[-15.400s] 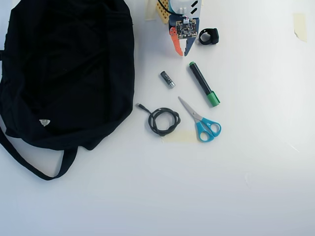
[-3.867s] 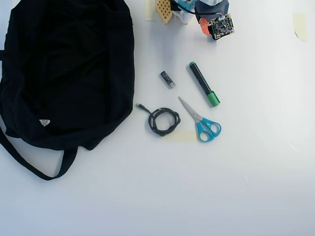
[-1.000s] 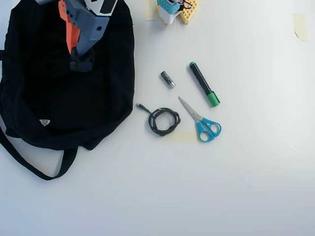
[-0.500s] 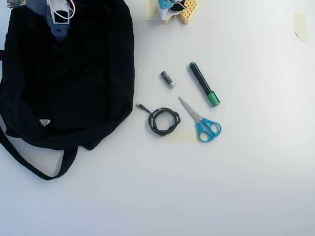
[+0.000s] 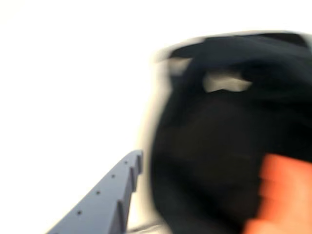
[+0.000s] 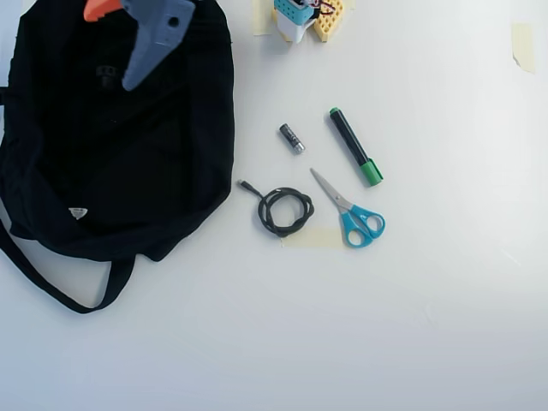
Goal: Put the bike light into the black bag
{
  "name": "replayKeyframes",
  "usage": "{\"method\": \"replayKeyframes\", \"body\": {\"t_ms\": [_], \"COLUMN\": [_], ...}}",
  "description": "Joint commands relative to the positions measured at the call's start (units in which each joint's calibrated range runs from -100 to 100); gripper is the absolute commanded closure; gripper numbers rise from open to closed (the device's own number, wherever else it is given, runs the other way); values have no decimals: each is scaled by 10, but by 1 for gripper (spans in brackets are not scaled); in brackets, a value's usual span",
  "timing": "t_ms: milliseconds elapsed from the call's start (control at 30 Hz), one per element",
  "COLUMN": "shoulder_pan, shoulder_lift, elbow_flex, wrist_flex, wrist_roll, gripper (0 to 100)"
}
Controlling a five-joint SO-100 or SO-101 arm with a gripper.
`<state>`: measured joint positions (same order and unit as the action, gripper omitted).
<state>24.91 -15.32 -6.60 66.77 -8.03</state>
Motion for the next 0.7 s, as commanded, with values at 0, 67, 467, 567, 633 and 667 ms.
{"method": "replayKeyframes", "body": {"t_ms": [0,67,467,567,633,667], "shoulder_pan": [-159,-229,-297,-303,-305,-312], "shoulder_lift": [-77,-96,-158,-184,-200,-209], "elbow_flex": [-15,-14,-14,-10,0,7], "wrist_flex": [21,21,129,194,213,214], "wrist_roll": [-2,-1,2,3,4,4], "gripper": [86,95,98,98,98,98]}}
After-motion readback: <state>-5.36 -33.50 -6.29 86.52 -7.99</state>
